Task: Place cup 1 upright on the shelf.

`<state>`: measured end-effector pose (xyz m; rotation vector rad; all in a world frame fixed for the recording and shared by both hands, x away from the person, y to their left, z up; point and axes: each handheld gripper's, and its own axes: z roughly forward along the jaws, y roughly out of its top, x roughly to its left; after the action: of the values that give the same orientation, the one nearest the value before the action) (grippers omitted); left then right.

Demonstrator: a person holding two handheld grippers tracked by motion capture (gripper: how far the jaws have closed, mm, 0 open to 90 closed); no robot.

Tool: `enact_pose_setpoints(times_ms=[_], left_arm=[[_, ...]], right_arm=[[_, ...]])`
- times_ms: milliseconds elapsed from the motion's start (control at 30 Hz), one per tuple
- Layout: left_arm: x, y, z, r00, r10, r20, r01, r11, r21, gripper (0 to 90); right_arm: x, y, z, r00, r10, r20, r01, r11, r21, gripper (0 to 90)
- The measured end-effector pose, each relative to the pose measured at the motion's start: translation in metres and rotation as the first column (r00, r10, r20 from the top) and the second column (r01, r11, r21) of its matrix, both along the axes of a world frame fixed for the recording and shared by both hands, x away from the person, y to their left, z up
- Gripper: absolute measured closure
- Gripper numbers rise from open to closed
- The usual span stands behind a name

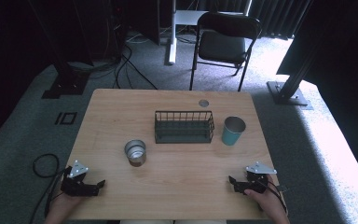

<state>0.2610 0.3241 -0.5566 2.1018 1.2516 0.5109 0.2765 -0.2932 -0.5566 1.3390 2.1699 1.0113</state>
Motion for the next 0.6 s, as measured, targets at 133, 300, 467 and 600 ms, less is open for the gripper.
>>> enact_pose_setpoints(times_ms=[133,300,467,600], left_arm=[[0.0,0.0,0.0,1.0,0.0,0.0,0.0,1.0,0.0,0.5],[0.0,0.0,0.0,1.0,0.0,0.0,0.0,1.0,0.0,0.4],[0.0,0.0,0.0,1.0,-0.001,0.0,0.001,1.0,0.0,0.4],[0.0,0.0,0.0,1.0,0.0,0.0,0.0,1.0,0.0,0.4]], right_arm=[[0.006,0.001,0.002,0.9997,-0.019,0.012,0.019,1.0,-0.014,11.3],[0.017,0.0,0.006,0.999,-0.036,0.028,0.036,0.999,0.003,11.3],[0.029,-0.001,0.011,0.9968,-0.067,0.044,0.067,0.998,0.02,11.3],[0.04,-0.002,0.015,0.9941,-0.092,0.058,0.091,0.996,0.019,11.3]])
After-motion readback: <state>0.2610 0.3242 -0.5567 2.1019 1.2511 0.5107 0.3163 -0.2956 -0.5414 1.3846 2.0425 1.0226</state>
